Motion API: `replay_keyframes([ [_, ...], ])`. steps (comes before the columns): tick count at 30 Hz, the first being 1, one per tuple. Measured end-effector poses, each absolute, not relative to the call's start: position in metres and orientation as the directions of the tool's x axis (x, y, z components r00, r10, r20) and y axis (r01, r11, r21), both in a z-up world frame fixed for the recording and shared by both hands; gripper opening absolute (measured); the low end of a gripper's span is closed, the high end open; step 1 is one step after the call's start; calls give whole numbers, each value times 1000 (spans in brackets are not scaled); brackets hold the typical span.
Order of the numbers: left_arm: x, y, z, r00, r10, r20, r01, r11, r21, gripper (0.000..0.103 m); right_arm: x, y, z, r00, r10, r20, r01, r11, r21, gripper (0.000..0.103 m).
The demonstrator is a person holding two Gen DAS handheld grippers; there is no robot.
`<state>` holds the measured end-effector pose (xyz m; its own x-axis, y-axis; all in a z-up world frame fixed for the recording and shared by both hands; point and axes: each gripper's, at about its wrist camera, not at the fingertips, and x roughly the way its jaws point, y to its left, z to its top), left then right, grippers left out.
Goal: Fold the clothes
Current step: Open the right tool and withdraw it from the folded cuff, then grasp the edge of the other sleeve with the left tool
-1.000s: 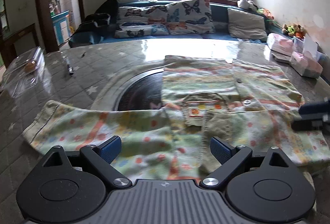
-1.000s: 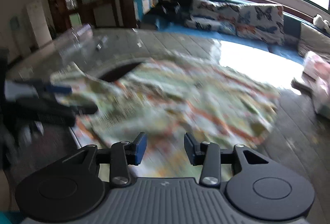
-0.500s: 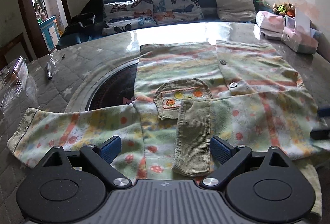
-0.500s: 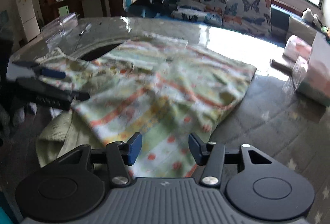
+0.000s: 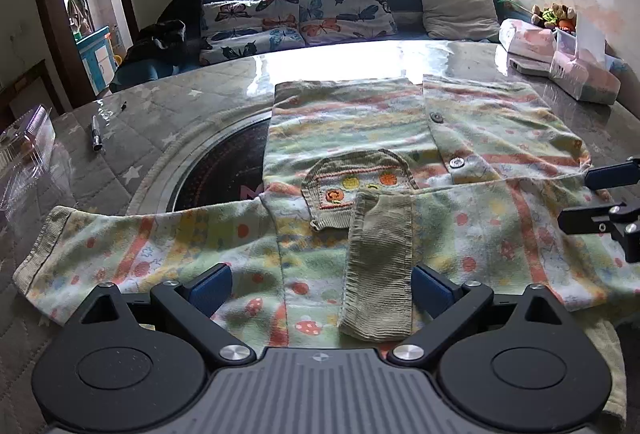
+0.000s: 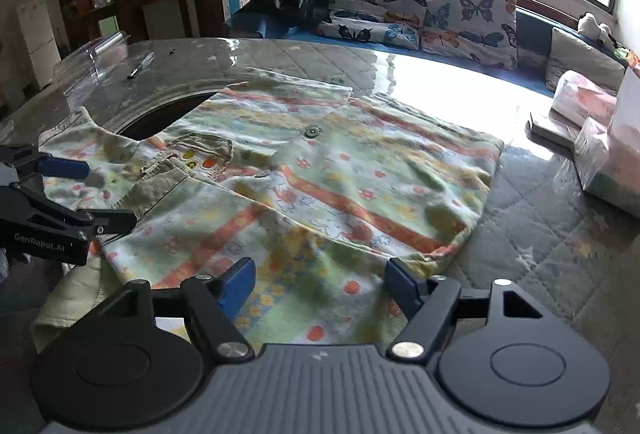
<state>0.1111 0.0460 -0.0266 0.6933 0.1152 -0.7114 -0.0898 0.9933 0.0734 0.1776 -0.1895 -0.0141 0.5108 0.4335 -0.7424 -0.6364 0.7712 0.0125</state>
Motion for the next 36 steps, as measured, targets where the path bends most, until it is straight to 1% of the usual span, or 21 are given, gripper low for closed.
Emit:
replay_keyframes([
  [1,110,47,-25,696,114,-709,-93,993,69,98,177,-187,-14,509,426,-748,-636,772,7,74],
  [3,108,48,-22,702,114,-703,-97,993,64,98,177,-184,-14,503,417,-757,-636,772,3,80],
  [5,106,48,-19,706,114,-699,-98,993,62,98,178,-180,-13,499,396,-771,-627,779,-6,83],
  [11,101,51,-16,709,118,-695,-110,992,57,98,177,-170,-11,483,359,-798,-623,782,-26,87],
  [16,98,55,-15,708,126,-695,-126,991,51,98,176,-159,-10,481,306,-821,-624,778,-75,94],
  [22,93,64,-14,707,142,-693,-152,987,48,98,175,-151,-10,469,294,-833,-627,775,-79,94],
  [26,89,75,-10,709,163,-686,-182,982,45,98,171,-153,-10,478,327,-815,-615,788,-45,95],
  [30,85,99,-6,708,206,-676,-246,969,38,98,161,-162,-14,500,384,-776,-601,799,8,95],
  [33,81,120,-6,692,254,-676,-307,951,44,98,154,-166,-20,532,398,-747,-600,800,-1,95],
  [36,77,146,-8,671,310,-674,-375,926,52,98,149,-172,-25,559,421,-715,-582,813,24,95],
])
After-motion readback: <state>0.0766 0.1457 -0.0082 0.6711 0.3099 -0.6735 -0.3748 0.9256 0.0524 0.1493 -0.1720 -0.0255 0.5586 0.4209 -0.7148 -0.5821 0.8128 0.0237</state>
